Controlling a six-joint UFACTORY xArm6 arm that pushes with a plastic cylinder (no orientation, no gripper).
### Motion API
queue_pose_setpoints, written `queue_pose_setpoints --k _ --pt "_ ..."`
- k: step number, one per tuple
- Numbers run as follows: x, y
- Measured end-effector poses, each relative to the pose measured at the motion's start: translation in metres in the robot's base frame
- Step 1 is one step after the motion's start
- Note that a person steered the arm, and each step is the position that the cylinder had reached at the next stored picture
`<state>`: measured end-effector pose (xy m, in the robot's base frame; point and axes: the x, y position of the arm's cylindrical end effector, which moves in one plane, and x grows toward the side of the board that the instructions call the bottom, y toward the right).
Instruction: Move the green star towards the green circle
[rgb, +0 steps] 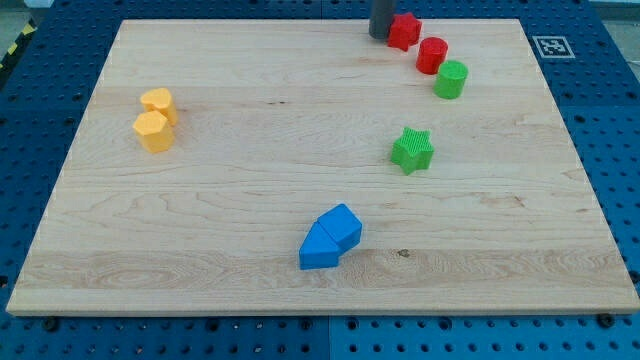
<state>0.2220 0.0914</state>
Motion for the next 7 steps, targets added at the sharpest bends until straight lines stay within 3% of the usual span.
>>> queue_pose_setpoints --k 2,3,6,7 --pt "0.010 0.007" --pt "0.053 -0.019" --pt "0.259 -0.052" --pt "0.288 -0.026"
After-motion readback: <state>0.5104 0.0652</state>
